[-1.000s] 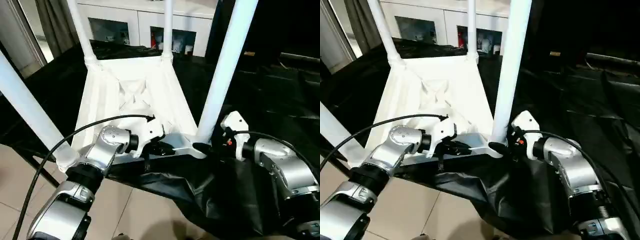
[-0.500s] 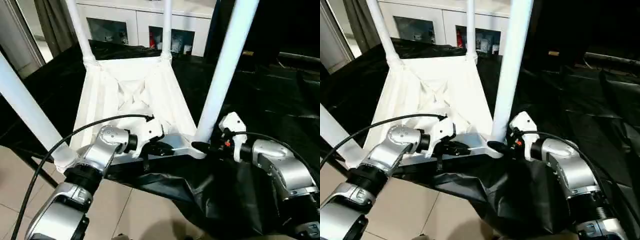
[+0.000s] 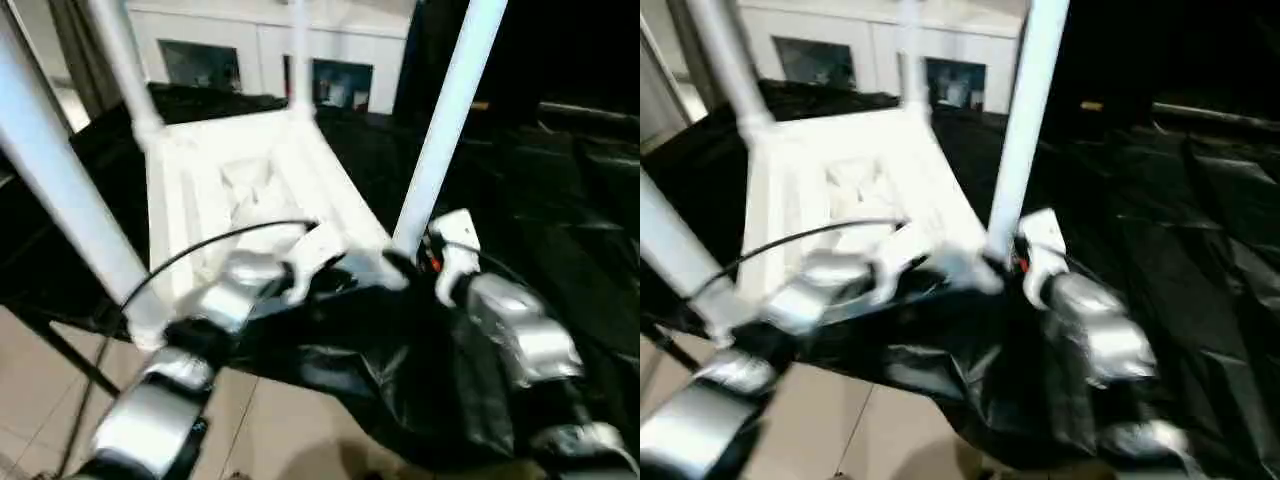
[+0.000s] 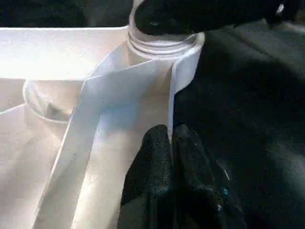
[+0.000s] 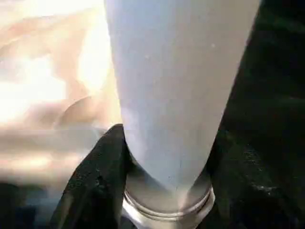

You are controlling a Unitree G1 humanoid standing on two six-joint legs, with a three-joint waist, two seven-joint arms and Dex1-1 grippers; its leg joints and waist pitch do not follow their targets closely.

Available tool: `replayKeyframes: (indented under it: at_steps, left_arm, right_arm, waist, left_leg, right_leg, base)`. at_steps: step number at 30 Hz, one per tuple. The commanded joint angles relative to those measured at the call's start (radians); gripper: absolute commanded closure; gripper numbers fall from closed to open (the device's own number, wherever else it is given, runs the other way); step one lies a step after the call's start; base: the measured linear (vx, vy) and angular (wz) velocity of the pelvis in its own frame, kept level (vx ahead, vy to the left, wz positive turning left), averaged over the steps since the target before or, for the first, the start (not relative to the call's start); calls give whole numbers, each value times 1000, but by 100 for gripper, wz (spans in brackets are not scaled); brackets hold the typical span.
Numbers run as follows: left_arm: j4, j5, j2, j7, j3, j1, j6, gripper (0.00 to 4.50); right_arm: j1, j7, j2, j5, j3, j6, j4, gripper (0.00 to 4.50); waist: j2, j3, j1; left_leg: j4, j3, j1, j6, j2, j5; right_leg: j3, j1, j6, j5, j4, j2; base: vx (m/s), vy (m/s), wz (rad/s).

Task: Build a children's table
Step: Rotate leg to tighten

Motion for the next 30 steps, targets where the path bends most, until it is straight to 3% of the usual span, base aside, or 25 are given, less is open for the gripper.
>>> replayKeyframes:
  at_steps: [1,3,8,11,12,18,21,25,30]
  left_arm:
    - [2,-5,-12,117,48,-49,0,450]
    - [50,2,-54,159,46,-83,-12,450]
    - [61,11,-59,142,32,-86,-36,450]
    - [66,16,-52,127,24,-82,-61,450]
    - [65,16,-49,118,23,-80,-66,450]
    - [49,16,-1,25,7,-58,-129,450]
    - [21,23,38,-37,-9,-35,-160,450]
    - [-29,0,72,-141,-14,-1,-187,450]
    - [-161,-77,146,-380,-34,82,-217,450]
  right_arm:
    - [17,-73,42,9,0,26,92,244]
    - [-34,-149,96,1,-23,-10,174,244]
    - [-49,-128,110,-23,-4,-21,160,244]
    - [-52,-102,111,-15,-7,-30,151,244]
    - [-53,-81,111,1,-12,-38,143,210]
    - [-41,43,23,-12,23,-48,64,158]
    - [-12,175,-55,3,52,7,-25,126]
    - [34,340,-147,29,96,54,-137,82]
    - [121,578,-309,42,170,66,-286,82]
  waist:
    - [-12,-72,4]
    - [-9,-74,3]
    - [-8,-72,1]
    - [-9,-69,1]
    - [-9,-69,1]
    - [-8,-74,-2]
    - [-10,-75,2]
    - [-15,-77,10]
    - [-18,-73,27]
  left_leg:
    - [-68,-3,-3,44,5,-162]
    - [-69,-3,-7,63,6,-151]
    - [-69,-1,-8,88,7,-143]
    - [-70,0,-5,91,7,-165]
    - [-70,0,-5,91,6,-169]
    - [-70,-2,-8,102,10,-154]
    - [-68,-1,-8,122,15,-141]
    - [-67,1,-7,127,17,-143]
    - [-71,1,-4,111,25,-158]
  right_leg:
    - [40,62,-94,-451,-88,-54]
    - [42,65,-107,-406,-83,-54]
    - [44,69,-145,-329,-75,-53]
    - [43,68,-143,-362,-80,-53]
    - [43,69,-138,-376,-82,-54]
    - [44,73,-153,-328,-75,-53]
    - [48,75,-182,-267,-64,-54]
    - [49,75,-183,-280,-66,-56]
    - [54,71,-162,-331,-66,-61]
  base:
    - [0,0,0]
    - [0,0,0]
    - [0,0,0]
    - [0,0,0]
    - [0,0,0]
    - [0,0,0]
    - [0,0,0]
    - [0,0,0]
    - [0,0,0]
